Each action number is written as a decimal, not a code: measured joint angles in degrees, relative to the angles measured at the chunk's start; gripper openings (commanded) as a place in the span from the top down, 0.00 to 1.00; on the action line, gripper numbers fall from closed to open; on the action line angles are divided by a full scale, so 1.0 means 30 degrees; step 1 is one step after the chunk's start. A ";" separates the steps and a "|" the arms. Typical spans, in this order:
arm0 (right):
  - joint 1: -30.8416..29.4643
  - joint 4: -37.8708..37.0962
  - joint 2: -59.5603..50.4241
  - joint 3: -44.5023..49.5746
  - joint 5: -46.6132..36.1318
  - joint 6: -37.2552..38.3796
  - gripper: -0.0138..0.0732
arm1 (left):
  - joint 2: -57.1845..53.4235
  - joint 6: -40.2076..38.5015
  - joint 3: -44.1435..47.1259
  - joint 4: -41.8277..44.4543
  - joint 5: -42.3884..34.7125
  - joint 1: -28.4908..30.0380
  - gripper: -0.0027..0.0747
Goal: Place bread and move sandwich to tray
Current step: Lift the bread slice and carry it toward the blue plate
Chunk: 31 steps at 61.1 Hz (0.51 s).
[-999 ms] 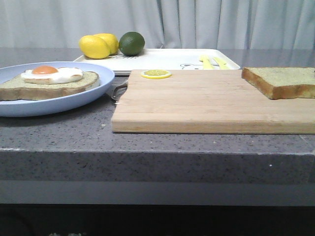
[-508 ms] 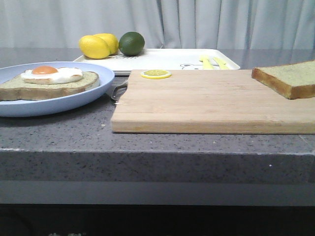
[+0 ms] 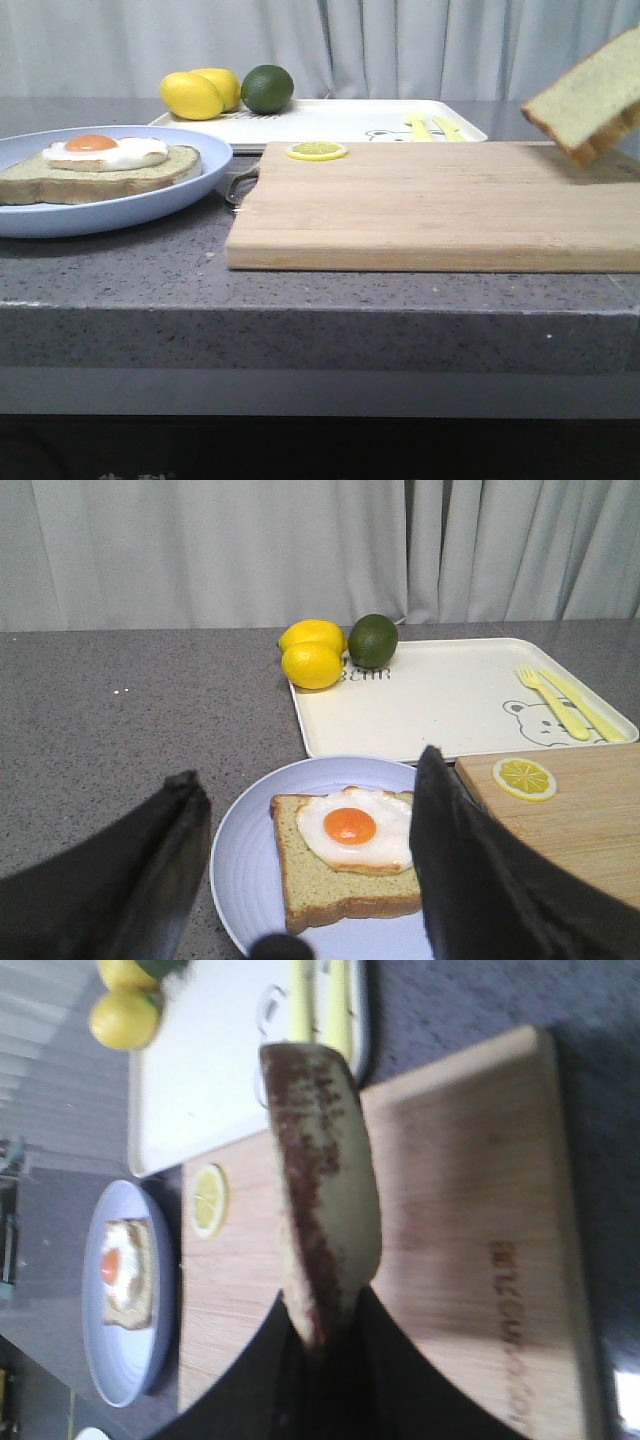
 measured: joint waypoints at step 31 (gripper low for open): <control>0.9755 0.6683 -0.2019 0.1907 -0.2866 0.0000 0.92 | 0.0000 0.0000 0.0000 0.0000 0.0000 0.0000 0.40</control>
